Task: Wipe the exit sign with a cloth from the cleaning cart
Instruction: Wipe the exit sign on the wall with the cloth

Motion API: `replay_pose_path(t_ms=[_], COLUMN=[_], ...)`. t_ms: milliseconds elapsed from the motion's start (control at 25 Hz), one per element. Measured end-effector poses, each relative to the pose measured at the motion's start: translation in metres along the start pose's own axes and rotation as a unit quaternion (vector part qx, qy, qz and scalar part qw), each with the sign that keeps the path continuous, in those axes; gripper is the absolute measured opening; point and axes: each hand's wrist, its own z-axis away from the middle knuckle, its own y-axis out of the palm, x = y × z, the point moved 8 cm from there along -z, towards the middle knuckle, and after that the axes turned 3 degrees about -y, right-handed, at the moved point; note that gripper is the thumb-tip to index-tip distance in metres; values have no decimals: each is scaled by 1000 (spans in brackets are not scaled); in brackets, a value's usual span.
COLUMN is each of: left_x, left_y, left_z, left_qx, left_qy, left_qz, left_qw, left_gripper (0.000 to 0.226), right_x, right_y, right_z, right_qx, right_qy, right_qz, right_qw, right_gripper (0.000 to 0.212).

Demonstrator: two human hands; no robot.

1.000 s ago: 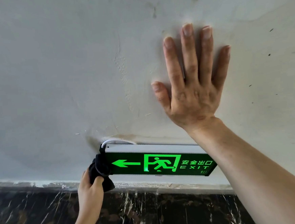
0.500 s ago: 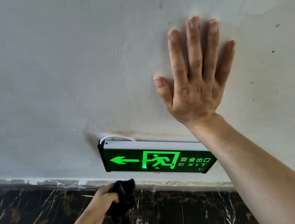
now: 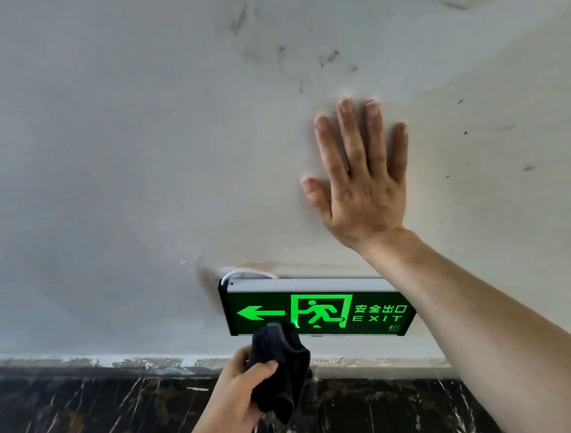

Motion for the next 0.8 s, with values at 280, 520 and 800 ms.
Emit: replay_pose_path(t_ms=[280,520,800], left_x=[-28,-32,-14], left_y=[48,62,54], left_z=[53,65,57], left_qx=[94,104,33], left_qy=[34,70,49], left_qz=[9,8,-53], left_qw=[995,992,997], left_gripper=[37,34,37], right_x=[10,45,40], right_y=[-52,-68,-59], right_z=[25,179,246], right_qx=[120,299,310], right_qy=[20,429,557], right_qz=[-196,-602,-546], right_qw=[973,604,544], right_gripper=[62,46,49])
